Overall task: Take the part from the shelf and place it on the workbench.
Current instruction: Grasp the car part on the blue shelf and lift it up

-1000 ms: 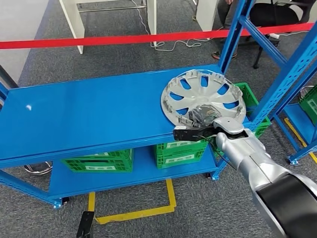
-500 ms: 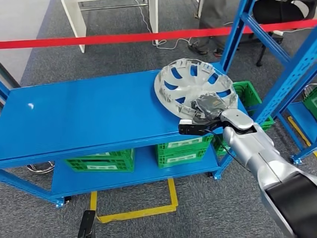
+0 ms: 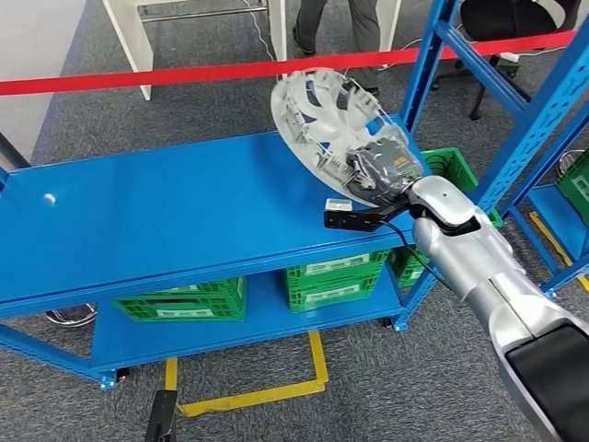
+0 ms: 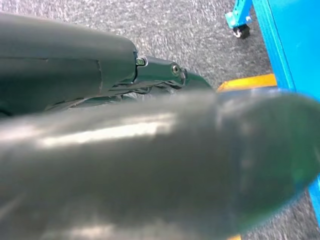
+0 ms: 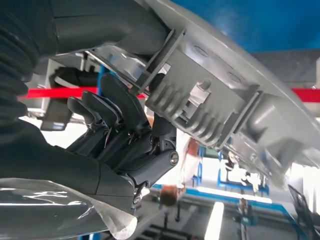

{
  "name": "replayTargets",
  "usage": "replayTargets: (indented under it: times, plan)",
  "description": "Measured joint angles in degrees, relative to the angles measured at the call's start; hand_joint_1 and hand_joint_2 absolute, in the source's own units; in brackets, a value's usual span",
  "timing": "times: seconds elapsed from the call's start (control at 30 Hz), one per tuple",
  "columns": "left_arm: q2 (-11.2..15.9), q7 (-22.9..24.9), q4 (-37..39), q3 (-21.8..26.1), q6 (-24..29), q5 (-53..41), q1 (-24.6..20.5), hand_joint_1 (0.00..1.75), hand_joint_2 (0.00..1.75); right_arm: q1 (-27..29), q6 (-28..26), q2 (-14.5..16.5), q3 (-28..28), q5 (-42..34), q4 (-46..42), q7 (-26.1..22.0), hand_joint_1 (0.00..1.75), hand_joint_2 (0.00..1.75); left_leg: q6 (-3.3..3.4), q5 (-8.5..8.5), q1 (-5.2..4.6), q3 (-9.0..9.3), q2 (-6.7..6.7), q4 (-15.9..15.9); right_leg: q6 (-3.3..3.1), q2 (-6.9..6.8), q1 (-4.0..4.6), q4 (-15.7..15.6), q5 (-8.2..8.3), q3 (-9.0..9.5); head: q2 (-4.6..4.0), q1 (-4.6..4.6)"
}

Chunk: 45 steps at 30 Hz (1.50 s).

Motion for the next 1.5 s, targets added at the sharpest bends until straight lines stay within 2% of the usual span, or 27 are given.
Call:
replayTargets:
  times: [0.07,0.1,0.13,0.2,0.23,0.27,0.3,0.37,0.4,0.47,0.53,0.7,0.73,0.8,0.83,0.87,0.93,0.97,1.1,1.17,1.23,1.27,1.3,1.33,1.4,1.43,1.5]
  plan:
    - [-0.1,0.1,0.0,0.2,0.0,0.0,0.0,0.00,0.00,0.3,-0.8,-0.7,-0.1,-0.5,-1.7,0.2,1.75,1.75,0.33,0.14,0.22,0.26,-0.01,-0.7,0.55,-0.11,-0.07,0.2,-0.44,-0.37,0.00,0.08]
    - [-0.1,0.4,0.0,0.3,-0.3,0.0,0.0,0.00,0.00,0.4,-1.1,-1.0,-0.1,-0.9,-2.4,0.2,1.75,1.75,0.56,0.29,0.34,0.42,-0.01,-1.0,0.77,-0.14,-0.09,1.3,-1.29,-0.93,0.00,0.13]
    - [-0.2,0.8,0.0,0.3,-0.6,0.0,0.0,0.00,0.00,0.5,-1.6,-1.3,-0.2,-1.5,-3.1,0.2,1.75,1.75,0.76,0.43,0.46,0.57,0.01,-1.3,0.94,-0.15,-0.12,3.6,-2.64,-2.01,0.00,0.22]
    - [-0.2,2.1,0.0,0.4,-1.2,-0.2,0.0,0.00,0.00,1.5,-3.5,-1.6,-0.6,-2.8,-4.5,0.1,1.75,1.75,0.93,0.45,0.47,0.59,0.01,-1.3,1.20,-0.15,-0.19,10.8,-5.87,-5.42,0.00,0.33]
    - [-0.2,2.9,0.0,0.4,-1.6,-0.4,0.0,0.00,0.00,2.2,-4.6,-1.7,-0.9,-3.3,-5.3,0.3,1.75,1.75,0.95,0.42,0.48,0.60,0.00,-1.2,1.36,-0.16,-0.25,14.1,-6.79,-7.05,0.00,0.36]
    - [-0.2,3.5,0.0,0.4,-2.0,-0.6,0.0,0.00,0.00,3.0,-5.6,-1.7,-1.4,-3.8,-6.2,0.4,1.75,1.75,0.96,0.37,0.51,0.61,-0.02,-1.2,1.52,-0.17,-0.31,15.6,-6.70,-7.94,0.00,0.38]
    - [-0.1,4.2,0.0,0.4,-2.5,-0.8,0.1,0.00,0.00,3.6,-6.3,-1.7,-1.8,-4.1,-7.0,0.6,1.75,1.75,0.92,0.28,0.57,0.62,-0.06,-1.1,1.65,-0.21,-0.39,14.8,-5.53,-7.77,0.00,0.42]
    - [-0.1,4.9,0.0,0.4,-3.0,-1.1,0.0,0.00,0.00,4.1,-6.8,-1.7,-2.7,-4.5,-8.5,0.8,1.75,1.75,0.56,-0.08,0.71,0.64,-0.13,-0.6,1.89,-0.38,-0.60,7.9,-1.77,-4.59,0.00,0.40]
    - [0.0,5.1,0.0,0.4,-3.1,-1.3,0.0,0.00,0.00,4.3,-6.8,-1.7,-3.0,-4.8,-9.2,0.9,1.75,1.75,0.26,-0.30,0.67,0.53,-0.17,-0.3,1.85,-0.43,-0.59,4.2,-0.59,-2.72,0.00,0.44]
    - [0.0,5.2,0.0,0.3,-3.0,-1.5,-0.1,0.00,0.00,4.6,-6.8,-1.7,-3.5,-5.5,-10.4,0.7,1.75,1.75,-0.24,-0.54,0.50,0.28,-0.22,0.2,1.46,-0.41,-0.48,0.8,-0.14,-0.76,0.00,0.44]
    - [0.0,5.2,0.0,0.3,-3.0,-1.6,-0.1,0.00,0.00,4.8,-6.9,-1.8,-3.7,-5.9,-11.0,0.5,1.75,1.75,-0.38,-0.53,0.42,0.15,-0.24,0.3,1.09,-0.33,-0.41,0.8,-0.16,-0.62,0.00,0.38]
    - [0.1,5.1,0.0,0.3,-2.8,-1.7,-0.1,0.00,0.00,5.3,-6.9,-1.8,-4.0,-6.1,-11.7,0.4,1.75,1.75,-0.48,-0.49,0.46,0.18,-0.25,0.2,0.90,-0.33,-0.36,0.8,-0.17,-0.62,0.00,0.42]
    - [0.1,5.0,0.0,0.3,-2.5,-1.8,0.0,0.00,0.00,6.1,-7.0,-1.9,-4.5,-5.8,-13.4,0.3,1.75,1.75,-0.84,-1.61,0.54,-0.46,-0.21,1.9,0.44,-0.33,-0.41,0.8,-0.15,-0.55,0.00,0.40]
    - [0.2,4.6,0.0,0.3,-1.7,-1.8,0.2,0.00,0.00,8.5,-7.9,-2.4,-5.3,-4.5,-18.7,0.3,1.75,1.75,-1.49,-4.33,0.72,-3.62,-0.12,9.2,-0.55,-0.27,-0.44,0.7,-0.17,-0.30,0.00,0.33]
    - [0.2,4.3,0.0,0.3,-1.3,-1.8,0.2,0.00,0.00,9.4,-8.4,-2.6,-5.5,-3.4,-21.0,0.4,1.75,1.75,-1.59,-4.69,0.76,-4.46,-0.07,11.1,-0.86,-0.24,-0.49,0.6,-0.21,-0.11,0.00,0.27]
    - [0.2,4.2,0.0,0.3,-1.1,-1.8,0.3,0.00,0.00,9.9,-8.8,-2.7,-5.5,-2.7,-22.5,0.5,1.75,1.75,-1.29,-3.35,0.72,-4.09,-0.07,10.1,-0.86,-0.20,-0.44,0.7,-0.29,0.01,0.00,0.26]
    - [0.2,4.1,0.0,0.3,-0.8,-1.8,0.2,0.00,0.00,10.3,-9.2,-2.9,-5.5,-1.9,-24.1,0.5,1.75,1.75,-0.62,-0.60,0.48,-0.95,-0.07,3.1,-0.63,-0.11,-0.33,0.7,-0.38,-0.02,0.00,0.29]
    - [0.3,4.1,0.0,0.3,-0.7,-1.8,0.2,0.00,0.00,10.5,-9.5,-2.9,-5.4,-1.7,-24.9,0.5,1.75,1.75,-0.42,-0.30,0.34,-0.17,-0.06,1.3,-0.40,-0.07,-0.29,0.7,-0.35,-0.16,0.00,0.30]
    - [0.3,4.1,0.0,0.4,-0.3,-1.8,0.2,0.00,0.00,11.2,-10.0,-3.3,-5.2,-1.3,-27.6,0.5,1.75,1.75,0.19,-0.31,0.39,0.40,-0.02,-0.5,0.78,-0.15,-0.34,0.9,-0.83,-0.78,0.00,0.37]
    - [0.3,4.1,0.0,0.4,0.0,-1.8,0.1,0.00,0.00,11.4,-10.0,-3.5,-5.0,-1.2,-28.5,0.4,1.75,1.75,0.60,-0.02,0.61,0.70,0.03,-1.0,1.09,-0.18,-0.36,4.9,-3.36,-2.72,0.00,0.51]
    - [0.2,4.1,0.0,0.4,0.1,-1.8,0.0,0.00,0.00,11.7,-10.0,-3.7,-4.7,-1.1,-29.1,0.4,1.75,1.75,0.75,-0.01,0.60,0.70,0.04,-0.9,1.33,-0.18,-0.34,12.3,-6.54,-6.11,0.00,0.58]
    - [0.2,4.1,0.0,0.4,0.2,-1.8,0.0,0.00,0.00,11.9,-10.0,-3.8,-4.4,-1.1,-29.3,0.3,1.75,1.75,0.77,-0.03,0.61,0.72,0.04,-0.9,1.46,-0.19,-0.37,15.0,-7.16,-7.46,0.00,0.57]
    - [0.2,4.0,0.0,0.4,0.2,-1.8,0.0,0.00,0.00,12.1,-10.0,-3.9,-4.3,-1.0,-29.5,0.2,1.75,1.75,0.78,-0.05,0.64,0.73,0.03,-0.9,1.59,-0.21,-0.41,15.9,-6.76,-8.00,0.00,0.58]
    - [0.2,4.0,0.0,0.4,0.2,-1.8,0.0,0.00,0.00,12.2,-10.0,-4.0,-4.1,-1.0,-29.7,0.1,1.75,1.75,0.74,-0.11,0.70,0.75,-0.01,-0.8,1.71,-0.25,-0.49,14.3,-5.26,-7.35,0.00,0.59]
    - [0.1,3.8,0.0,0.4,0.2,-1.8,0.0,0.00,0.00,12.1,-10.1,-4.1,-4.0,-0.6,-30.1,0.0,1.75,1.75,0.42,-0.38,0.81,0.72,-0.14,-0.4,1.90,-0.41,-0.70,7.2,-1.55,-4.09,0.00,0.61]
    - [0.1,3.6,0.0,0.5,0.2,-1.8,0.0,0.00,0.00,12.0,-10.3,-4.2,-3.9,-0.2,-30.4,0.0,1.75,1.75,0.16,-0.55,0.72,0.56,-0.22,-0.1,1.84,-0.44,-0.75,3.9,-0.50,-2.38,0.00,0.63]
    - [0.1,3.3,0.0,0.5,0.2,-1.8,-0.1,0.00,0.00,12.0,-11.0,-4.3,-3.5,0.9,-30.8,0.1,1.75,1.75,-0.37,-0.65,0.49,0.17,-0.30,0.3,1.39,-0.40,-0.71,1.2,-0.41,-0.93,0.00,0.61]
